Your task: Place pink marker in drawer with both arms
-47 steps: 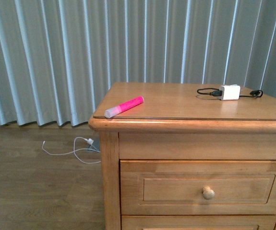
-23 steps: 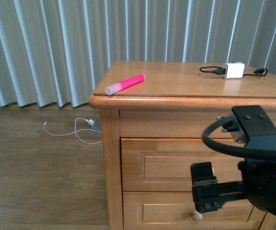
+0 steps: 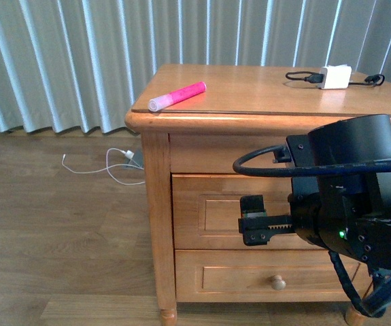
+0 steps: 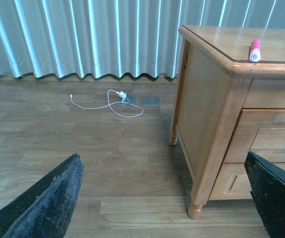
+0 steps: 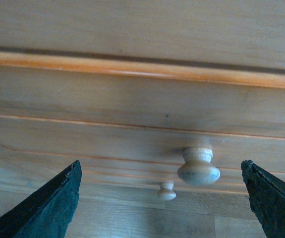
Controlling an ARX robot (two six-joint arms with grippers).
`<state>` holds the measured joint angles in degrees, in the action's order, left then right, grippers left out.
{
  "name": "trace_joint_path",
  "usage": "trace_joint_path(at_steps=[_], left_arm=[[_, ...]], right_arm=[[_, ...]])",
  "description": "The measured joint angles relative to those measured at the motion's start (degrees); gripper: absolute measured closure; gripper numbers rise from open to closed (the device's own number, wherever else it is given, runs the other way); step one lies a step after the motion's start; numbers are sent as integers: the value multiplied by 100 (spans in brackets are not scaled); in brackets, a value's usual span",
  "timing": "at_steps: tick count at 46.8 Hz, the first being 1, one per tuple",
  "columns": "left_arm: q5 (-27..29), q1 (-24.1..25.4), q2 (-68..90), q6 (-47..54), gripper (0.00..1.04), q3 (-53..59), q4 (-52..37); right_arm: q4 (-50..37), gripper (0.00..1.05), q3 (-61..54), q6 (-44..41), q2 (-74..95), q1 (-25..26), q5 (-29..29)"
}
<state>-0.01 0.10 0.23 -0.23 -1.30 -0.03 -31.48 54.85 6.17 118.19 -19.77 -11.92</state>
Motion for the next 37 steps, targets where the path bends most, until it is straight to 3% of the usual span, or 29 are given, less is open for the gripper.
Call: trace_joint_path(at_steps=[31, 37], left_arm=[[0, 0, 0, 0, 6, 0, 0], [0, 0, 0, -2, 6, 0, 0]], right_arm=[[-417, 9, 208, 52, 601, 245, -256], [-431, 25, 208, 50, 608, 243, -212]])
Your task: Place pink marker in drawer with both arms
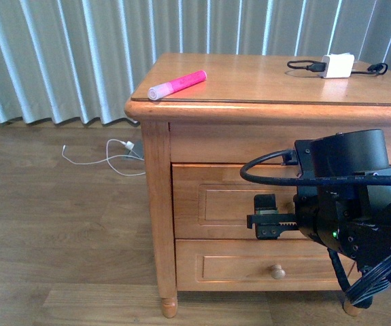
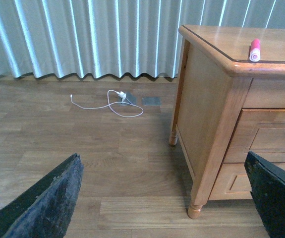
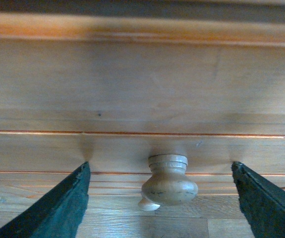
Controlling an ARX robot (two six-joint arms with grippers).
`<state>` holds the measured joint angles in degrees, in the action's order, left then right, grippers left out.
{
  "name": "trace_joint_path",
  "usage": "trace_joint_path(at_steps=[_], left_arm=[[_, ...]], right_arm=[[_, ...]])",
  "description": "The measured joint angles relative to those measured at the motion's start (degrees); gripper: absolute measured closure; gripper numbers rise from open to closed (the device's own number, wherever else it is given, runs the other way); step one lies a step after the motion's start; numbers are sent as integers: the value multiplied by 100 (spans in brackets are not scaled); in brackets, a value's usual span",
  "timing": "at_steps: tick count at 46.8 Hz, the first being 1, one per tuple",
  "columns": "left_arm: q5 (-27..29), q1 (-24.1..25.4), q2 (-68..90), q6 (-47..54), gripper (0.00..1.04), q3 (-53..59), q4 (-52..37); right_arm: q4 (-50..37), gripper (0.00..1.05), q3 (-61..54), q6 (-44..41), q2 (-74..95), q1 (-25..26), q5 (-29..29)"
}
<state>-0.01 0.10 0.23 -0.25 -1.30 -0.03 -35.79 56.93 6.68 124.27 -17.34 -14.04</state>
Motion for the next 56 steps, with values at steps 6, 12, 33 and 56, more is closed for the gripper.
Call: trace_joint_path(at_steps=[6, 12, 33, 56], left_arm=[[0, 0, 0, 0, 6, 0, 0], [0, 0, 0, 0, 6, 0, 0], [0, 0, 0, 2, 6, 0, 0], [0, 0, 0, 0, 6, 0, 0]], right_arm=[[4, 41, 0, -2, 4, 2, 2], [20, 64, 0, -22, 4, 2, -2], [1167, 82, -1038, -162, -1154, -107, 514], [1425, 45, -3501, -164, -4098, -372, 994]])
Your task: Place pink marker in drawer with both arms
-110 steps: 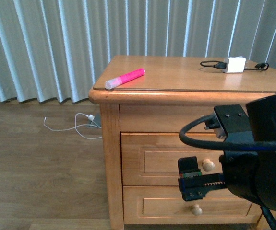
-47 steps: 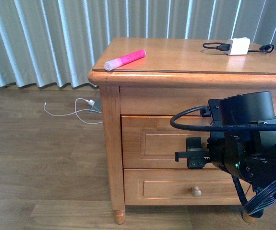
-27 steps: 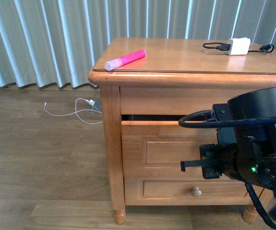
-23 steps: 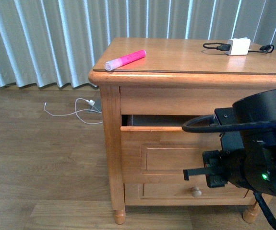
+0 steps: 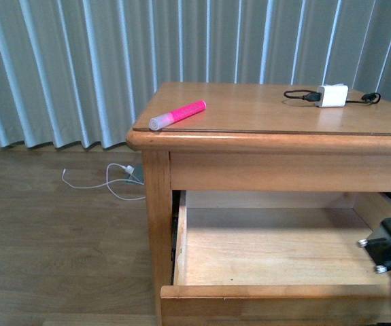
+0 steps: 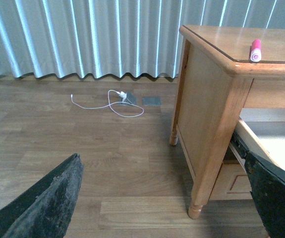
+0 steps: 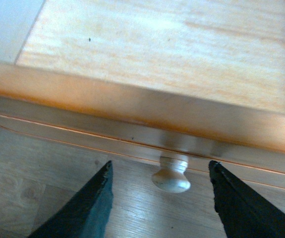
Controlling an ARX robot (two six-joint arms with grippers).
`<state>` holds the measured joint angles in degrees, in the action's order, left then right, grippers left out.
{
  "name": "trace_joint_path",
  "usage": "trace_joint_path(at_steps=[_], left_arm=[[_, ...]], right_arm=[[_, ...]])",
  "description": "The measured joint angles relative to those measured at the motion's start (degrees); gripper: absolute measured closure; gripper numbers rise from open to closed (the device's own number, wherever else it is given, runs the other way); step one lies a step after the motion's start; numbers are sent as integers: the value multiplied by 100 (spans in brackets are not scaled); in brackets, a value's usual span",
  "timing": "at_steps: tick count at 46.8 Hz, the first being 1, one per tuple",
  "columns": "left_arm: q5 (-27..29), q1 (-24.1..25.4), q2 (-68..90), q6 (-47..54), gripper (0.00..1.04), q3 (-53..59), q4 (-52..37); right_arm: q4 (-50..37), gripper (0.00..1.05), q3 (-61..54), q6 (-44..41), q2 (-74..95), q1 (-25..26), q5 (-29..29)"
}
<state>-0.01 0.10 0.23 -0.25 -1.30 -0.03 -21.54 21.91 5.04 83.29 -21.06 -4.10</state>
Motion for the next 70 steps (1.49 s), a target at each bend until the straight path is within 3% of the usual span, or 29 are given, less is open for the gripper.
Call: trace_joint_path(at_steps=[9, 20, 28, 34, 39, 41, 54, 70], left_arm=[[0, 0, 0, 0, 6, 0, 0], [0, 0, 0, 0, 6, 0, 0], [0, 0, 0, 0, 6, 0, 0], [0, 0, 0, 2, 6, 0, 0], [2, 0, 0, 2, 6, 0, 0], [4, 0, 0, 0, 6, 0, 0], [2, 0, 0, 0, 6, 0, 0], [2, 0, 0, 2, 6, 0, 0]], right_arm=[[1582, 7, -376, 387, -2745, 581, 553], [2782, 9, -551, 358, -4951, 1799, 1314], [2811, 9, -925, 361, -6011, 2785, 1600], [2796, 9, -960, 361, -6070, 2874, 1600], [1423, 24, -1550, -83, -6404, 2387, 603], [1038, 32, -1698, -216, -6561, 2203, 470], [1099, 82, -1912, -442, -6977, 2127, 411], [1121, 25, -1930, -474, -7051, 2127, 413]])
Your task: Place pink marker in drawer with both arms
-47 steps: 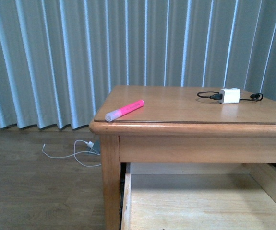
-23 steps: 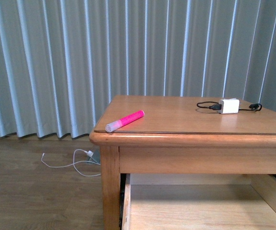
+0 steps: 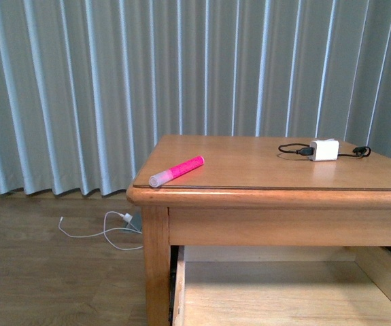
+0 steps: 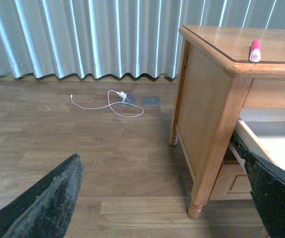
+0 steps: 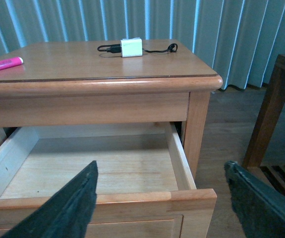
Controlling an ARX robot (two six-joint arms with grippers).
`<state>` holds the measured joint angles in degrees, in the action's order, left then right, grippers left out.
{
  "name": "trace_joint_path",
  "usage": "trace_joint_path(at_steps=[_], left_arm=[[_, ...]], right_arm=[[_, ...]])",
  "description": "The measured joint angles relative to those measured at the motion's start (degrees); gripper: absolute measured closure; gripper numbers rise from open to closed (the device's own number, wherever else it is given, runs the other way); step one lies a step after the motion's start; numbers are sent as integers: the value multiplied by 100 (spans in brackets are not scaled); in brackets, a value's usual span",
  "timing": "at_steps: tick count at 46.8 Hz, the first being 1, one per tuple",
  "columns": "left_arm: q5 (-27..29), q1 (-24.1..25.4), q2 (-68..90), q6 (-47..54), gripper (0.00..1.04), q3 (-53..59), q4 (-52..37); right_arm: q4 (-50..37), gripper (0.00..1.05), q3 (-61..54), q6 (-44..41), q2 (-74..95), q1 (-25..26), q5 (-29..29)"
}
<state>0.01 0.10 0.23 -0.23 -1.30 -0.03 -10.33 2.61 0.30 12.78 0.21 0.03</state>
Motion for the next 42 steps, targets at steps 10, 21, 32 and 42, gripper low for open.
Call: trace_joint_path(at_steps=[10, 21, 32, 42], left_arm=[[-706, 184, 96, -157, 6, -31, 111], [-2662, 437, 1456, -387, 6, -734, 225], [-2216, 205, 3676, -501, 6, -2297, -686], [-1565, -315, 5939, -450, 6, -4074, -981]], right_arm=[[0, 9, 0, -4, 0, 0, 0], [4, 9, -2, -4, -4, -4, 0], [4, 9, -2, -4, -4, -4, -2], [4, 9, -2, -4, -4, -4, -2]])
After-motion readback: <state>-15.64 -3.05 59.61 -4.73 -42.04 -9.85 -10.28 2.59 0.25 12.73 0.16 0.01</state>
